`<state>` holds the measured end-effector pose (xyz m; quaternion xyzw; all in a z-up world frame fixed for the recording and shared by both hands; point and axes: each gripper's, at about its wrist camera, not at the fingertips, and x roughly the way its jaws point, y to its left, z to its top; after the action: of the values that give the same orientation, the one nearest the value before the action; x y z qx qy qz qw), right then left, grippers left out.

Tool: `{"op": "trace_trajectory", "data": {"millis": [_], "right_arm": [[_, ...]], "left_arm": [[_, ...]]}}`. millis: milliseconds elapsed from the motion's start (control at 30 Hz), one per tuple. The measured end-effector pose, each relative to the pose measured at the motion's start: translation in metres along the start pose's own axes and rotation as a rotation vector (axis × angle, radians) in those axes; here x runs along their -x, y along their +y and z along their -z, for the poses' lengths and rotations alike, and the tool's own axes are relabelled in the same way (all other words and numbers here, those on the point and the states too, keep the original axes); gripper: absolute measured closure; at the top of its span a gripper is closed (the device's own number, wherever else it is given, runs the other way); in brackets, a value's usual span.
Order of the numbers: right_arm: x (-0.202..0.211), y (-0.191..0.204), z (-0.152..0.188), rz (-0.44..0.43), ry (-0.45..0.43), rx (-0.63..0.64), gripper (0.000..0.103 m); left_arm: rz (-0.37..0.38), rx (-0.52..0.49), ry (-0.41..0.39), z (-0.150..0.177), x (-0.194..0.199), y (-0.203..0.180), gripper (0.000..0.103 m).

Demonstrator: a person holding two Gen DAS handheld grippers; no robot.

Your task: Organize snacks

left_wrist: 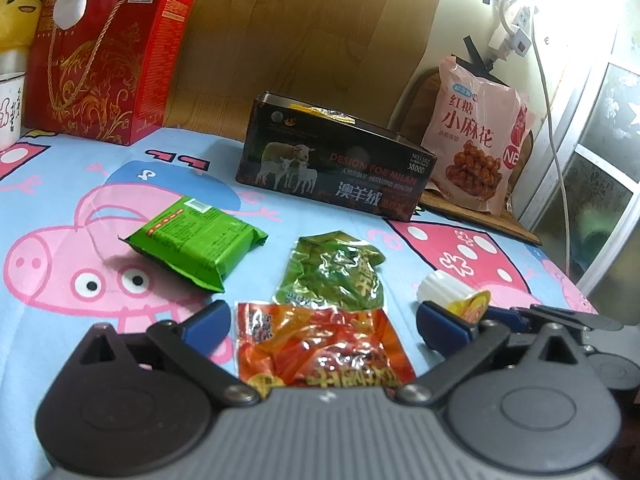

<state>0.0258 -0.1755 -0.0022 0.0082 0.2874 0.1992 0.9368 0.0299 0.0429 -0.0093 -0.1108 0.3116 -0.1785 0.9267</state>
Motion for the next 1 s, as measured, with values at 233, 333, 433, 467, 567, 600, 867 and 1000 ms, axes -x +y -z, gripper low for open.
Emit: {"op": "trace_trajectory", "data": {"millis": [233,333,433,467,567,600,867,1000], "right_arm": [[0.0016,-0.0017,0.0010,0.002,-0.007,-0.018,0.041],[0.0027,-0.0023,0.0018,0.004,-0.010,-0.028,0.039],[0.0038,-0.0029,0.0026,0.004,-0.013,-0.037,0.038],[0.0041,-0.0036,0.0028,0.002,-0.014,-0.041,0.037],[0.0056,-0.0050,0.0036,-0.001,-0.018,-0.055,0.035],[0.0060,-0.0052,0.0037,-0.002,-0.019,-0.058,0.035],[0.0079,-0.0065,0.0044,-0.007,-0.024,-0.073,0.034],[0.0078,-0.0078,0.0045,-0.012,-0.025,-0.077,0.034]], "left_arm": [[-0.004,-0.004,0.003,0.0001,-0.0002,-0.0009,0.000],[-0.002,-0.001,0.003,-0.0001,0.0000,-0.0004,0.000],[0.001,0.005,0.002,-0.0006,0.0003,0.0001,0.000],[0.003,0.007,0.001,-0.0006,0.0005,0.0004,0.000],[0.007,0.015,-0.001,-0.0006,0.0013,0.0015,0.000],[0.009,0.017,-0.001,-0.0007,0.0015,0.0020,0.000],[0.018,0.031,-0.005,-0.0007,0.0026,0.0037,0.000],[0.026,0.047,-0.008,-0.0014,0.0031,0.0056,0.000]]}}
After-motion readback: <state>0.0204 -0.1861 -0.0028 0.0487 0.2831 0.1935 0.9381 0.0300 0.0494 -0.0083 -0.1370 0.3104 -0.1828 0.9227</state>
